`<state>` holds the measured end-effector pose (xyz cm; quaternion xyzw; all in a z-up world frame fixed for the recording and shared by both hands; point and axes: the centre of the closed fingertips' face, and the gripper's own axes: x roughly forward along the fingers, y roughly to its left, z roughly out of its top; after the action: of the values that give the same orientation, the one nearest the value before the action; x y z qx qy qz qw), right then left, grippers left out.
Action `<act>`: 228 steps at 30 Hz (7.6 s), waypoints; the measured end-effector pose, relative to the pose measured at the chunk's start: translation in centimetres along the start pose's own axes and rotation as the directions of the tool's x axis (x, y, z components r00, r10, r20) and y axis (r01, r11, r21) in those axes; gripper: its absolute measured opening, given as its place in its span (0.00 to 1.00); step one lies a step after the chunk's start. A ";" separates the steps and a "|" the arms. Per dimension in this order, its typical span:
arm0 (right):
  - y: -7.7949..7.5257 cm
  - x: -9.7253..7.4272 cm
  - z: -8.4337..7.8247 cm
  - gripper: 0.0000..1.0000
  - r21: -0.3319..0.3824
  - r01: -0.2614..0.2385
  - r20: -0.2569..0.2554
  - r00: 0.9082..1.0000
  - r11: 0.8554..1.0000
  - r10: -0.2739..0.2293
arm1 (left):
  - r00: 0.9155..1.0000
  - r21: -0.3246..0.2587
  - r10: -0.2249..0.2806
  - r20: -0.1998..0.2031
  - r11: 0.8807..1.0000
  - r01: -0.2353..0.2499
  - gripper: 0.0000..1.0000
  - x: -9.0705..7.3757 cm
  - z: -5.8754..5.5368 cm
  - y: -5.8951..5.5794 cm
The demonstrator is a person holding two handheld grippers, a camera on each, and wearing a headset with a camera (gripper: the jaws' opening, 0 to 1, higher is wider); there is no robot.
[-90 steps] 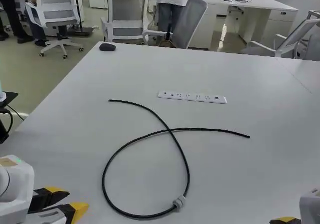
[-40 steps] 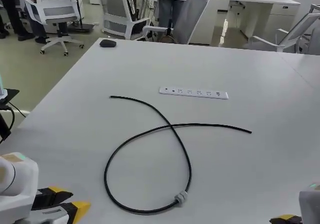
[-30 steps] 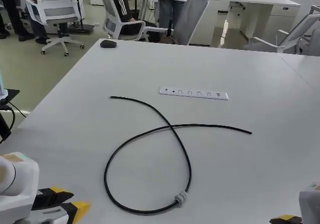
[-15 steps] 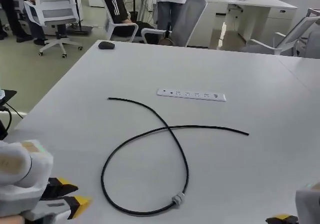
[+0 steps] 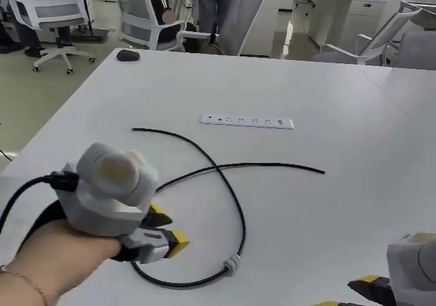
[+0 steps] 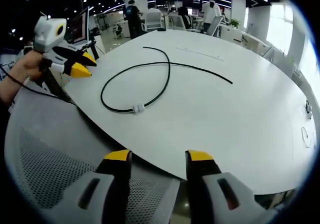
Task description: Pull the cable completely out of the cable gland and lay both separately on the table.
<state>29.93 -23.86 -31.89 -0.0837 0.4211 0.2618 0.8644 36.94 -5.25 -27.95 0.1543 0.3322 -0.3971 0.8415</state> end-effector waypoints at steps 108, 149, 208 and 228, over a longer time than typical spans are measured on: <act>14.5 2.1 8.7 0.23 -0.703 -0.622 -0.362 0.731 0.345 0.578 | 0.940 0.642 -0.327 -0.093 0.702 0.308 0.17 -2.8 -0.3 -8.3; 13.0 3.2 10.5 0.12 -0.872 -0.153 0.008 0.945 0.464 0.327 | 0.853 -0.222 -0.421 0.309 0.840 0.494 0.17 -2.3 2.5 -5.9; 1.7 7.3 4.2 0.18 -0.642 -0.083 -0.189 0.981 0.762 -0.052 | 0.970 0.344 -0.237 0.061 0.917 0.203 0.17 0.5 -1.0 -5.2; 10.3 6.6 8.0 0.06 -0.826 -0.155 -0.016 0.967 0.541 0.253 | 0.968 0.360 -0.249 0.017 0.905 0.226 0.17 1.1 -1.6 -5.9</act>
<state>33.40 -9.64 -31.13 -0.4121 0.2119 0.5301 0.7101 32.22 -8.78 -29.91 0.2497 0.2449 -0.5547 0.7549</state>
